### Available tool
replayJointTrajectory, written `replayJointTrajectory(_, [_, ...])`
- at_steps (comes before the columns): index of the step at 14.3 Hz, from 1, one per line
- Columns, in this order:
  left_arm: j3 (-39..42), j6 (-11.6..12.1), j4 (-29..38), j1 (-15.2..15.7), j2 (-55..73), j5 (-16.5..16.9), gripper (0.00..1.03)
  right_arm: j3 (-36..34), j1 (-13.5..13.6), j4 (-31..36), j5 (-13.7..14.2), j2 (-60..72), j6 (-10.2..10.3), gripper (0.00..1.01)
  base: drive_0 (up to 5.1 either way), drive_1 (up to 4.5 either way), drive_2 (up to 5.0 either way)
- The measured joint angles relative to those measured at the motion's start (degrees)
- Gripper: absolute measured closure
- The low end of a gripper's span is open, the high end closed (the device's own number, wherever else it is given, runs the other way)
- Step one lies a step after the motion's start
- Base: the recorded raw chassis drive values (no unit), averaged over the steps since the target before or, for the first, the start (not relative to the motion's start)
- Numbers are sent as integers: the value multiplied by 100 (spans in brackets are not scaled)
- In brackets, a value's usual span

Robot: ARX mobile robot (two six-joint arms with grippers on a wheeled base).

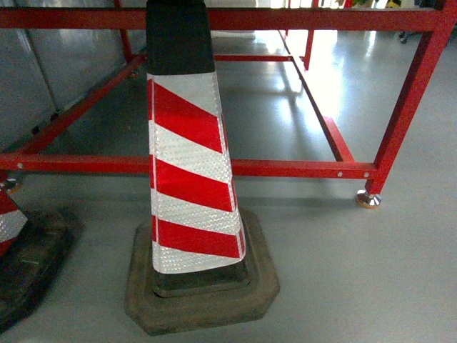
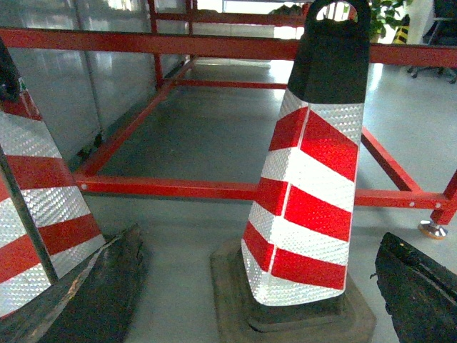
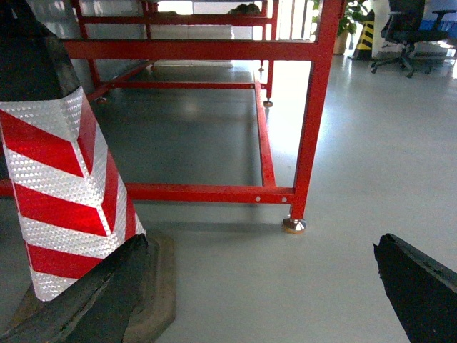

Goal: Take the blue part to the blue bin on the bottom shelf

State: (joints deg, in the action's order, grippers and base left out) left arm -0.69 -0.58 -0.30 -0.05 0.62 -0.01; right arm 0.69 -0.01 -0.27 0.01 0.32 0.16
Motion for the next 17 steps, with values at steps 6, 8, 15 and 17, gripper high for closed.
replayJointTrajectory(6, [0, 0, 0, 0, 0, 0, 5, 0, 0, 0, 0, 0, -2, 3, 0, 0, 0])
replayJointTrajectory(8, [0, 0, 0, 0, 0, 0, 5, 0, 0, 0, 0, 0, -2, 3, 0, 0, 0])
replayJointTrajectory(15, [0, 0, -15, 0, 0, 4, 5, 0, 0, -20, 0, 0, -2, 3, 0, 0, 0])
replayJointTrajectory(17, [0, 0, -7, 0, 0, -7, 5, 0, 0, -11, -11, 0, 9, 3, 0, 0, 0])
